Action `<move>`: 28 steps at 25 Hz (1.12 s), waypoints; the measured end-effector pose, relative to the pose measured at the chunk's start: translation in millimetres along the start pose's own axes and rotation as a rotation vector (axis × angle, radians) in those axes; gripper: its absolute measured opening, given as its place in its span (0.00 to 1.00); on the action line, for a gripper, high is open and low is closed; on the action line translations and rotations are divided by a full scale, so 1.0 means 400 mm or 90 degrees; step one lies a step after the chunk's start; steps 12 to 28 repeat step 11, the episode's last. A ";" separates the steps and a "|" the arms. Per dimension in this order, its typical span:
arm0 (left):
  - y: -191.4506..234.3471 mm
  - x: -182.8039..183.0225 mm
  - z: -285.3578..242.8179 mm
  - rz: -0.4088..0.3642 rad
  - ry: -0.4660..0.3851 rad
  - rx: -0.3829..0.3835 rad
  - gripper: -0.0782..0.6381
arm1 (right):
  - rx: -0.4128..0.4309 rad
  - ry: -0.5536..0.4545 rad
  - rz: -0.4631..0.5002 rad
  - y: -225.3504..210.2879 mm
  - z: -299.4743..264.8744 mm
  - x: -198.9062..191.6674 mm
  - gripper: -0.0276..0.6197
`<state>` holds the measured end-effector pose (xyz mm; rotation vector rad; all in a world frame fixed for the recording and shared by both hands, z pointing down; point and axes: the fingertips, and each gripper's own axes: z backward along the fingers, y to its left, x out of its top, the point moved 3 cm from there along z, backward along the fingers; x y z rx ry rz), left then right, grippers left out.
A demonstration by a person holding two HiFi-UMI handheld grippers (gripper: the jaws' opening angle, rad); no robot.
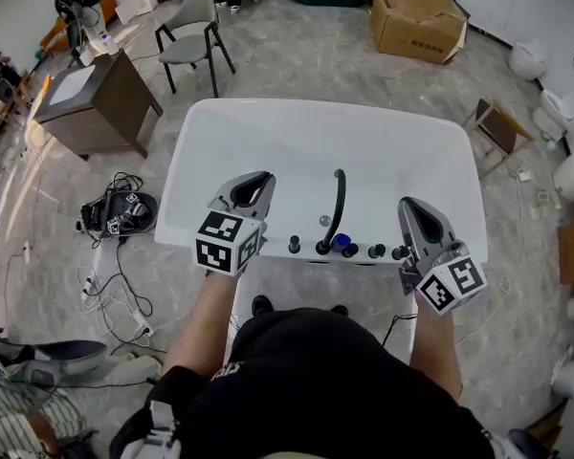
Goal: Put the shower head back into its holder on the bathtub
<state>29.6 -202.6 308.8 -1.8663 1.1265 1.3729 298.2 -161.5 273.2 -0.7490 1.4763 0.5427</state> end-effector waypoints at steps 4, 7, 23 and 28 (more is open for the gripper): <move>0.006 -0.009 0.009 0.004 0.005 0.000 0.16 | 0.002 0.000 -0.014 0.010 -0.003 -0.006 0.06; 0.001 -0.010 0.011 0.005 0.007 -0.001 0.16 | 0.002 0.000 -0.016 0.009 0.002 -0.003 0.06; 0.002 -0.021 0.014 0.004 0.012 -0.003 0.16 | 0.000 -0.002 -0.018 0.015 0.002 -0.011 0.06; 0.002 -0.021 0.014 0.004 0.012 -0.003 0.16 | 0.000 -0.002 -0.018 0.015 0.002 -0.011 0.06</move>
